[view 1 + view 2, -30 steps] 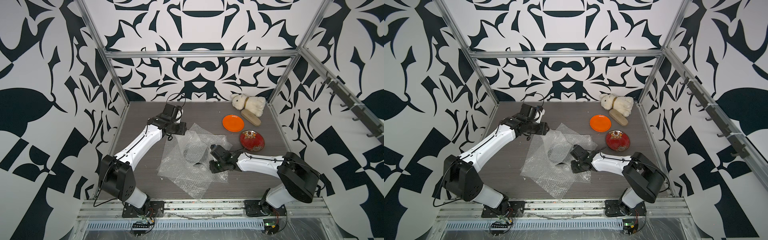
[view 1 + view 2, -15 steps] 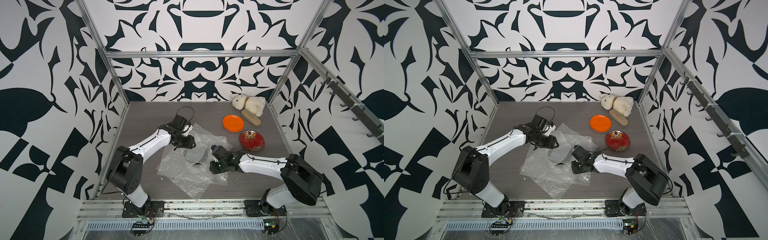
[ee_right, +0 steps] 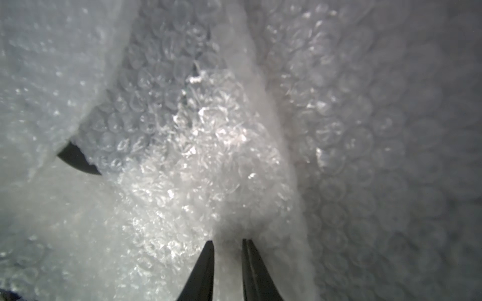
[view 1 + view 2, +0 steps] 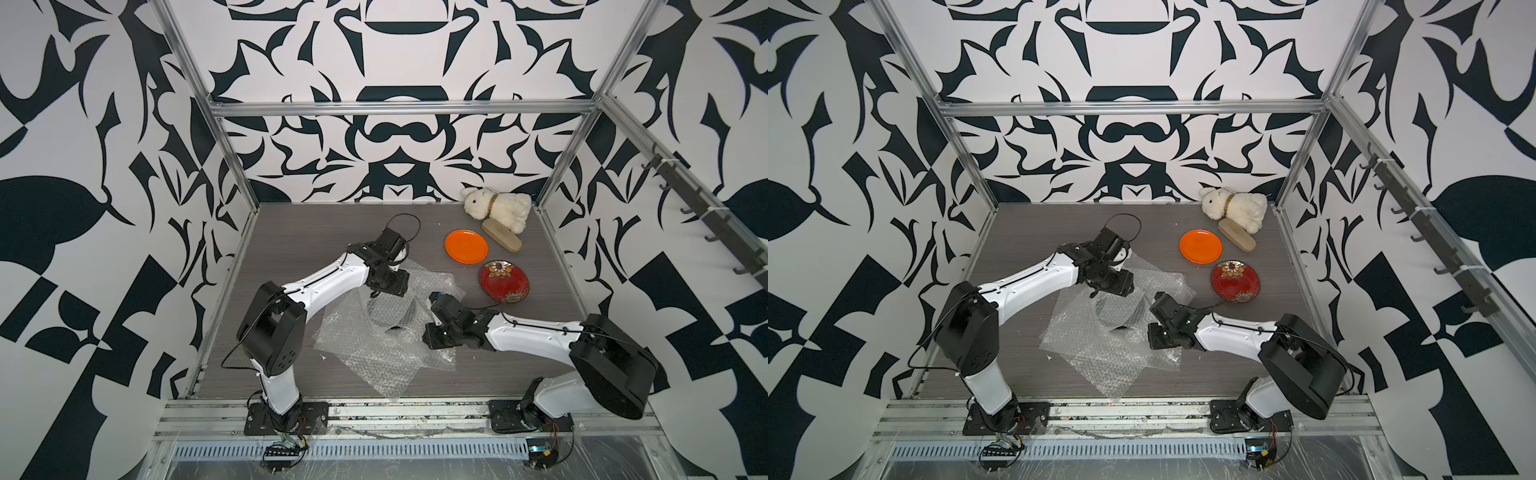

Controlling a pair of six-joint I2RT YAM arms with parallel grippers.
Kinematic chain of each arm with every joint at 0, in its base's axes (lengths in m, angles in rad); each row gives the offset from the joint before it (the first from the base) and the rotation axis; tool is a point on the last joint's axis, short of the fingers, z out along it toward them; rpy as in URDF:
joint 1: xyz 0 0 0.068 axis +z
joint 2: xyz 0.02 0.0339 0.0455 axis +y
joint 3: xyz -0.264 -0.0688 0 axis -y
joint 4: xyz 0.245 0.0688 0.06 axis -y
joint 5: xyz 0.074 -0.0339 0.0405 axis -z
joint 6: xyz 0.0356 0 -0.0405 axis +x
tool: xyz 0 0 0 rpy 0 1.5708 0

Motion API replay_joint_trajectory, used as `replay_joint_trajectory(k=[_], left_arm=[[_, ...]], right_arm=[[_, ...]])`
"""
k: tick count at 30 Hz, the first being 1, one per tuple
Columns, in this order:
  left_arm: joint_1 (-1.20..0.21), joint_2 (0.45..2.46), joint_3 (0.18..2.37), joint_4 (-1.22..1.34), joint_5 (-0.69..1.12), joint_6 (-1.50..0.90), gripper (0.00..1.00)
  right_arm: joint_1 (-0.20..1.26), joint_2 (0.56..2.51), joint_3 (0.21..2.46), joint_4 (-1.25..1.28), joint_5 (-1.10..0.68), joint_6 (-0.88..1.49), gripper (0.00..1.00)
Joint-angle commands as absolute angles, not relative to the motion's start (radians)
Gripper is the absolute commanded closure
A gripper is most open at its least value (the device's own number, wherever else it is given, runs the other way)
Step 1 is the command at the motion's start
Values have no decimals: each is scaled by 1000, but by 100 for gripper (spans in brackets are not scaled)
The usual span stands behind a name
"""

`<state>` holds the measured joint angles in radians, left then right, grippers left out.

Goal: Unpack dinner plates from bubble wrap
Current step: Unwrap the bubble wrap.

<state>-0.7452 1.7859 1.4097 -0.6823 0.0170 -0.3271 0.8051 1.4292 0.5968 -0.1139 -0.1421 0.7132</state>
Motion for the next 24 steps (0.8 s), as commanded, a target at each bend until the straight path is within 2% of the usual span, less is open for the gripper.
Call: replay_joint_trajectory(k=[1,13,24], left_arm=[[-791,1825,1468,-776,-136,-340,39],[-864,1956,1616,-849,-229,-408,35],[-918,2066,1690,-862,-324,-468,35]], right_arm=[[774,1395,544,-36,-180,765,75],[761,1409,517,1,-197,787,75],[761,1414,515,1,-195,787,76]])
